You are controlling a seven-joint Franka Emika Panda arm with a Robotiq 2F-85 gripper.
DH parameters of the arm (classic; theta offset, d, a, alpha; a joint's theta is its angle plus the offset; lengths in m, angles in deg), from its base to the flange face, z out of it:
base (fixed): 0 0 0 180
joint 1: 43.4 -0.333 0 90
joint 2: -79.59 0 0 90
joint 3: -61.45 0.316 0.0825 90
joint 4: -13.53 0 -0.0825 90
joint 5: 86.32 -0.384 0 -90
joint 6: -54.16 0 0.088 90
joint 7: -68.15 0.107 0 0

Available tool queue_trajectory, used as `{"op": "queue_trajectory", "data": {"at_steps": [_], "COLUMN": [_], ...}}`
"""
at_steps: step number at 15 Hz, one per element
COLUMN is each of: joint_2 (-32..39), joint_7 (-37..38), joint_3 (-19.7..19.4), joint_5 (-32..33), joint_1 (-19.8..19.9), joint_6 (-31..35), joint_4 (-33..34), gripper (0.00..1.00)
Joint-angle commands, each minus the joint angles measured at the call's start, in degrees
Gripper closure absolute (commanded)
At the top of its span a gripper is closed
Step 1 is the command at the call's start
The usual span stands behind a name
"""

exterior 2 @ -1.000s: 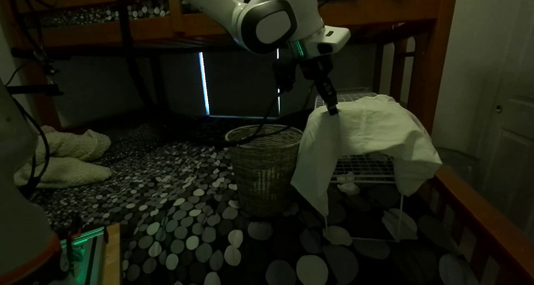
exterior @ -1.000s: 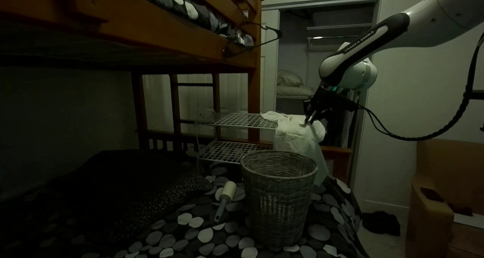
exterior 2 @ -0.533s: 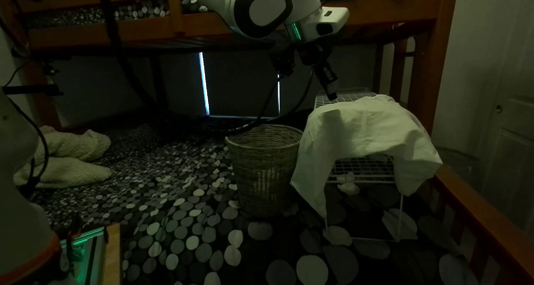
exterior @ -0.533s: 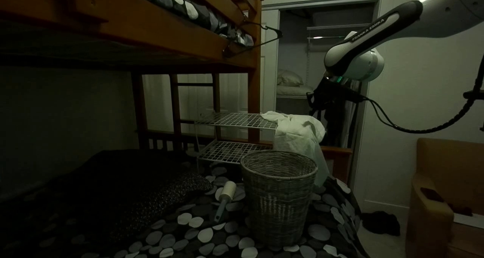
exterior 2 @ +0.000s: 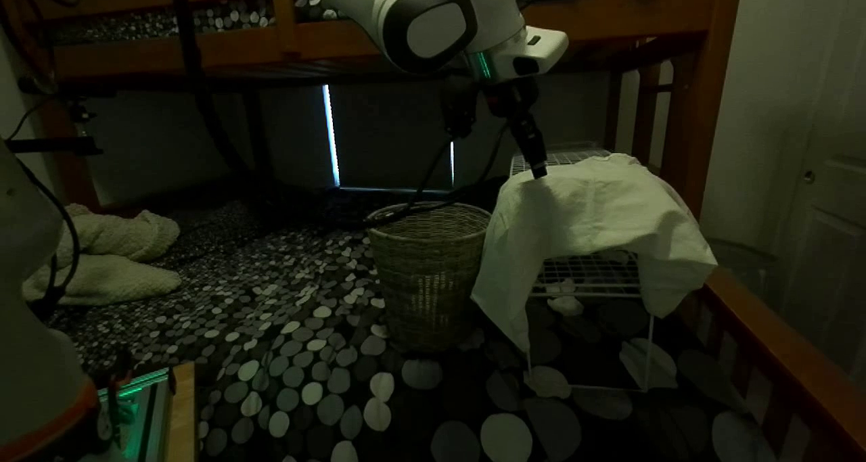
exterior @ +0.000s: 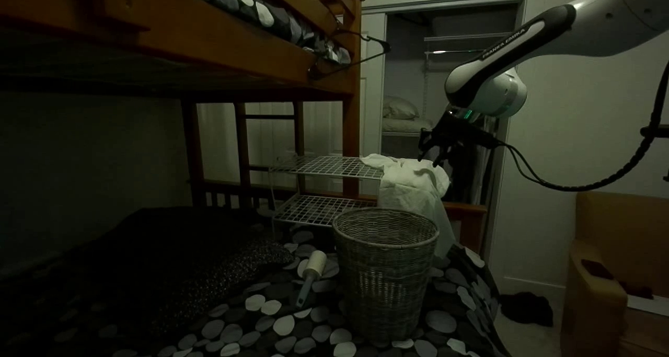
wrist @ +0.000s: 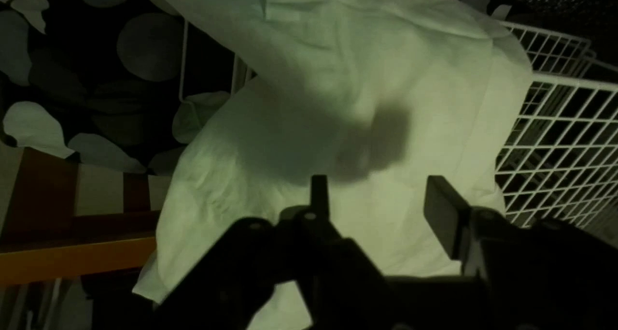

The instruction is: Move the pillowcase from the rack to the basket

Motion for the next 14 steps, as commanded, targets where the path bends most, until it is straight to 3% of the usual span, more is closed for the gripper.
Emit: {"op": "queue_trajectory", "data": {"at_steps": [1, 3, 4, 5, 6, 7, 14], "joint_2": [2.6, 3.8, 4.5, 4.9, 5.2, 5.4, 6.8], "joint_7": [1.9, 3.7, 4.8, 5.5, 6.1, 6.6, 9.9], "joint_3": [0.1, -0.1, -0.2, -0.3, -0.5, -0.6, -1.1], "joint_5": [-0.7, 0.9, 1.1, 1.1, 1.2, 1.4, 4.2], "joint_1": [0.2, 0.4, 0.4, 0.5, 0.5, 0.6, 0.4], "joint_6": [1.0, 1.6, 2.0, 2.1, 2.3, 2.4, 3.6], "joint_4": [1.2, 1.9, 2.4, 2.7, 2.9, 3.1, 3.9], "gripper": [0.13, 0.0, 0.09, 0.26, 0.33, 0.34, 0.89]}}
